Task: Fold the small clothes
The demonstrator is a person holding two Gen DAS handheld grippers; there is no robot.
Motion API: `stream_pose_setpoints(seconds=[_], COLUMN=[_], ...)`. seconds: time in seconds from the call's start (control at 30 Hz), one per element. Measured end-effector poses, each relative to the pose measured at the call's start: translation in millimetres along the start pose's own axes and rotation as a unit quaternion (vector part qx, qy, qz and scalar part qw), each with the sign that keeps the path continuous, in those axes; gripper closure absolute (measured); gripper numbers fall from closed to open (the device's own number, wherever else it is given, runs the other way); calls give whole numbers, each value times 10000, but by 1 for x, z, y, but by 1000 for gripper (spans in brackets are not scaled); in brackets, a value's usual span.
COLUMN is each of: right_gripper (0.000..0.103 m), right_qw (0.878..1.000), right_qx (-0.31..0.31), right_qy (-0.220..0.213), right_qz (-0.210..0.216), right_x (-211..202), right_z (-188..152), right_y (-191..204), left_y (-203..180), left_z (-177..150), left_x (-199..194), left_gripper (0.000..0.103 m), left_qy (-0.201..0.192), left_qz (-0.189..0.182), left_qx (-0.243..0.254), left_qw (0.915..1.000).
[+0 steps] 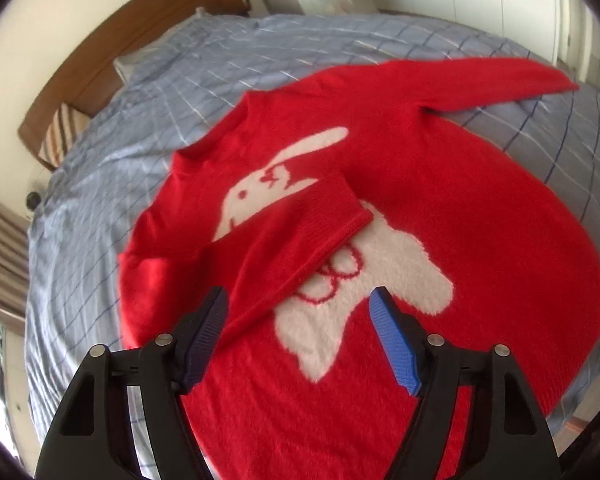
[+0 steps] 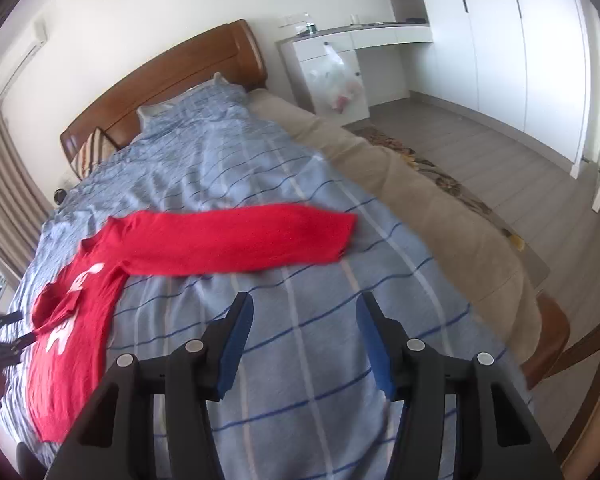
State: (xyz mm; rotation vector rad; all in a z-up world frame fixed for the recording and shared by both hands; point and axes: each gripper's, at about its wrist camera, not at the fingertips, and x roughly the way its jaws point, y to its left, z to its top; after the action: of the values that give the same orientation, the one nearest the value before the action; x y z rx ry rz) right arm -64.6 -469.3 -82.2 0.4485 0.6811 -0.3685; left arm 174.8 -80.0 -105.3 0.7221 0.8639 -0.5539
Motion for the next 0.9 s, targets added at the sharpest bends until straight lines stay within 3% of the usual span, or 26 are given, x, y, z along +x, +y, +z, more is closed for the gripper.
stream_pose_setpoints(seconds=[0.13, 0.2, 0.23, 0.27, 0.3, 0.37, 0.43, 0.5, 0.53, 0.67, 0.73, 0.77, 0.83, 0.9], right_gripper=[49, 49, 49, 49, 49, 49, 49, 49, 49, 49, 49, 49, 49, 49], right_qw=[9988, 9977, 9970, 9964, 9959, 9948, 9938, 9933, 9933, 9937, 9938, 9939, 9937, 9934], right_qx=[-380, -461, -468, -456, -459, -575, -712, -746, -712, -572, -511, -499, -525, -584], right_qy=[40, 120, 192, 214, 192, 136, 118, 171, 185, 215, 248, 265, 309, 338], right_qz=[308, 472, 593, 685, 760, 831, 850, 867, 887, 941, 957, 952, 938, 925], right_x=[-13, -16, -16, -17, -19, -21, -21, -18, -17, -11, -7, -5, -1, 1], right_z=[-41, -62, -69, -76, -80, -85, -92, -96, -97, -99, -101, -101, -103, -104], right_y=[40, 55, 63, 70, 77, 90, 100, 104, 104, 103, 103, 104, 107, 111], left_y=[0, 1, -1, 2, 6, 25, 66, 120, 152, 261, 295, 304, 315, 318], left_z=[23, 29, 31, 32, 32, 28, 17, -5, -20, -111, -161, -183, -219, -247], left_x=[41, 51, 52, 53, 53, 40, 21, -2, -13, -43, -47, -45, -40, -29], left_gripper=[28, 32, 54, 89, 98, 99, 99, 99, 99, 100, 100, 100, 99, 100], left_qy=[323, 317, 277, 262, 266, 12, -254, -535, -643, -684, -465, -325, -34, 170], left_qz=[-19, -161, -337, -548, -601, -691, -616, -331, -123, 1064, 1579, 1825, 2181, 2249], left_qx=[109, 2, -101, -266, -471, -967, -1704, -2549, -3017, -4672, -5218, -5363, -5490, -5626], left_qw=[9994, 9994, 9990, 9978, 9967, 9929, 9831, 9649, 9512, 8751, 8370, 8234, 8068, 7954])
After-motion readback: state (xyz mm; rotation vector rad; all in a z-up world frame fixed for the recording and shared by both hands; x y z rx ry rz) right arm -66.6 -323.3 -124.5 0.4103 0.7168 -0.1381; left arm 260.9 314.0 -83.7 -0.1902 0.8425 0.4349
